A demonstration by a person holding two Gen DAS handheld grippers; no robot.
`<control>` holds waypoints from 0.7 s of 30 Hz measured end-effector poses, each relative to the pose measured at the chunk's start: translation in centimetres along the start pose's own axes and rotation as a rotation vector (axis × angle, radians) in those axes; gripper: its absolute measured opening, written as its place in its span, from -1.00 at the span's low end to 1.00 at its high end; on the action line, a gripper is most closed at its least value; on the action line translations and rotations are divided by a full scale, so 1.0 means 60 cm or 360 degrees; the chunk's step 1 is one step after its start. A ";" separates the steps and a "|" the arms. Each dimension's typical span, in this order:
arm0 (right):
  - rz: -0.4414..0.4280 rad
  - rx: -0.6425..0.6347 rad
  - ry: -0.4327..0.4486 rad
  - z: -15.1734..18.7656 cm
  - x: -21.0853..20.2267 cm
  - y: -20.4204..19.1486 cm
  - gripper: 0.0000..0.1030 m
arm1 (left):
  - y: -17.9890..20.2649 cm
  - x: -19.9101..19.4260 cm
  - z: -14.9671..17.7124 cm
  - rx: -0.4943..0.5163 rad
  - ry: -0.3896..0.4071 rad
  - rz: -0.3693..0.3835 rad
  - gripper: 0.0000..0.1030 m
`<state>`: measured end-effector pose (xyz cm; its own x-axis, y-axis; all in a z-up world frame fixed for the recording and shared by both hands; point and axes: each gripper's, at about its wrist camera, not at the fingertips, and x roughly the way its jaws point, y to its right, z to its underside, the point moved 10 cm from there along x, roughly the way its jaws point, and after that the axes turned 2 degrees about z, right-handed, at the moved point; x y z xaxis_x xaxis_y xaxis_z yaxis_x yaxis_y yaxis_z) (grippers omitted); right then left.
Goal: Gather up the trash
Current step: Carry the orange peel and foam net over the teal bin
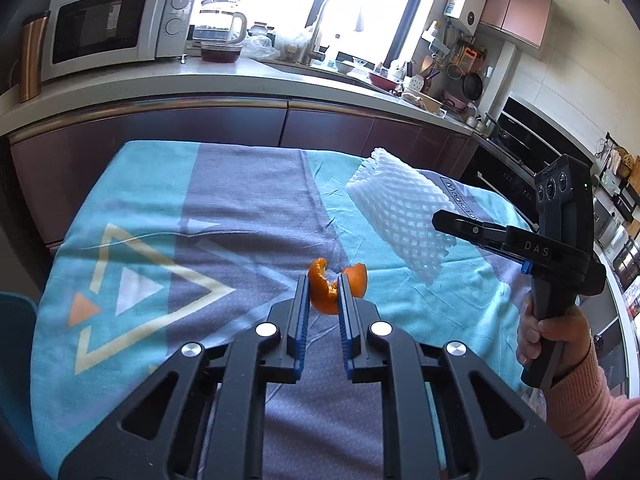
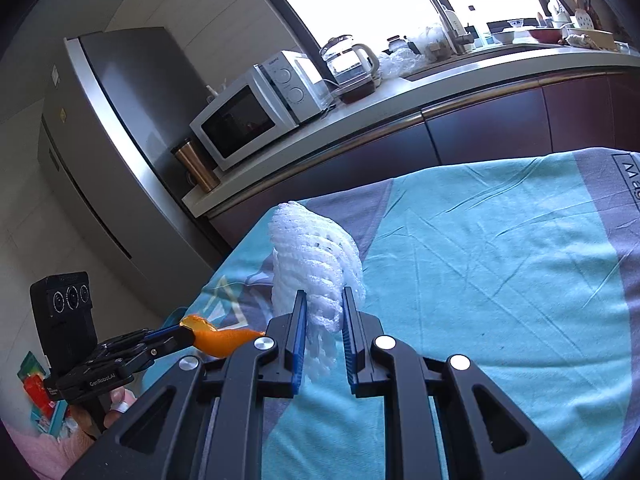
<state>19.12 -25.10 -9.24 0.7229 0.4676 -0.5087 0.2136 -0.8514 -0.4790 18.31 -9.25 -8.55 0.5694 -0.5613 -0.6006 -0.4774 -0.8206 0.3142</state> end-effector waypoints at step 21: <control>-0.0267 -0.0039 -0.0136 0.087 0.061 -0.164 -0.70 | -0.098 -0.138 0.077 -0.0112 0.0099 -0.0178 -0.72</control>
<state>16.22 -13.77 -10.13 0.6177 0.6209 -0.4825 0.3429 -0.7649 -0.5453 13.34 0.73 -8.81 0.6579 -0.4695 -0.5888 -0.3615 -0.8828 0.3001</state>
